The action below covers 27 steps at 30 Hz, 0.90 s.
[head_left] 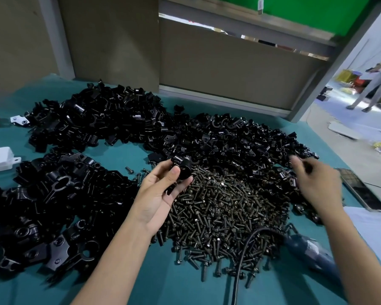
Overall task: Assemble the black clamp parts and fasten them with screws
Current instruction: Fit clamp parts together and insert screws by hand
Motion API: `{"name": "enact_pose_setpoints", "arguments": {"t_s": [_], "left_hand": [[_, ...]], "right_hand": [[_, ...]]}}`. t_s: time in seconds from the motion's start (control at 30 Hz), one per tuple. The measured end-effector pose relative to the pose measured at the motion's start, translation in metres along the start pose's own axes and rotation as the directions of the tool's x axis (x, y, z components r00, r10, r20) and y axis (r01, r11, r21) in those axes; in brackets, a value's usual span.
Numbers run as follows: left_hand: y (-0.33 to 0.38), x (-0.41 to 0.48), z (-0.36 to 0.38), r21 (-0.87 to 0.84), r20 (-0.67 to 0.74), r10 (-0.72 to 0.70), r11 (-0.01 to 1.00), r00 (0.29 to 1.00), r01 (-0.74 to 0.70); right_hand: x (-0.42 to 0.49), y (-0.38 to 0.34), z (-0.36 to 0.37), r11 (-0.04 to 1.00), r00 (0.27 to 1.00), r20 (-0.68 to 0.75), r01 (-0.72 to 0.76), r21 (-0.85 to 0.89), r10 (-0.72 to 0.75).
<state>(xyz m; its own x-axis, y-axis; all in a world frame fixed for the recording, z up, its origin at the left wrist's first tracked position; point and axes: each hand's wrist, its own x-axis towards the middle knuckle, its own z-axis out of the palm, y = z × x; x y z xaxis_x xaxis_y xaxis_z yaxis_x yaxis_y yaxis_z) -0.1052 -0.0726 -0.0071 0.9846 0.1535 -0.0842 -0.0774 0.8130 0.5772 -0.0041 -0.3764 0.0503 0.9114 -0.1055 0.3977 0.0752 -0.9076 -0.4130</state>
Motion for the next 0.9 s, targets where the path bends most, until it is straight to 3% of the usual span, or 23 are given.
{"name": "enact_pose_setpoints", "arguments": {"t_s": [0.1, 0.33, 0.4, 0.5, 0.57, 0.67, 0.77, 0.9], "left_hand": [[0.000, 0.001, 0.000, -0.026, -0.026, -0.016, 1.000, 1.000, 0.015], [-0.001, 0.001, 0.000, -0.047, -0.068, 0.010, 0.999, 0.998, -0.013], [-0.002, 0.002, 0.000, -0.030, -0.072, 0.011, 0.999, 0.997, -0.013], [-0.005, 0.004, -0.001, -0.024, -0.078, 0.006, 1.000, 0.997, -0.008], [-0.006, 0.005, -0.002, -0.023, -0.079, 0.003, 1.000, 0.997, -0.005], [-0.006, 0.004, -0.001, -0.018, -0.080, 0.000, 1.000, 0.997, -0.002], [-0.005, 0.003, 0.000, -0.021, -0.078, 0.012, 1.000, 0.997, -0.013], [-0.002, 0.005, -0.001, -0.045, -0.093, 0.047, 0.998, 0.995, -0.052]], "right_hand": [[0.014, 0.063, 0.008, 0.953, 0.969, 0.033, -0.234, -0.191, 0.245], [0.007, 0.072, 0.014, 0.926, 0.957, 0.099, -0.235, -0.295, 0.274], [0.000, 0.049, 0.010, 0.947, 0.976, 0.062, -0.185, -0.261, 0.207], [-0.020, 0.001, 0.010, 0.997, 0.988, 0.128, 0.083, 0.000, -0.082], [-0.035, -0.035, 0.013, 0.962, 0.939, 0.248, 0.191, 0.194, -0.237], [-0.053, -0.074, 0.029, 0.903, 0.844, 0.346, 0.321, 0.288, -0.410], [-0.055, -0.096, 0.047, 0.885, 0.816, 0.354, 0.379, 0.271, -0.458], [-0.050, -0.114, 0.053, 0.897, 0.832, 0.359, 0.327, 0.297, -0.422]]}}
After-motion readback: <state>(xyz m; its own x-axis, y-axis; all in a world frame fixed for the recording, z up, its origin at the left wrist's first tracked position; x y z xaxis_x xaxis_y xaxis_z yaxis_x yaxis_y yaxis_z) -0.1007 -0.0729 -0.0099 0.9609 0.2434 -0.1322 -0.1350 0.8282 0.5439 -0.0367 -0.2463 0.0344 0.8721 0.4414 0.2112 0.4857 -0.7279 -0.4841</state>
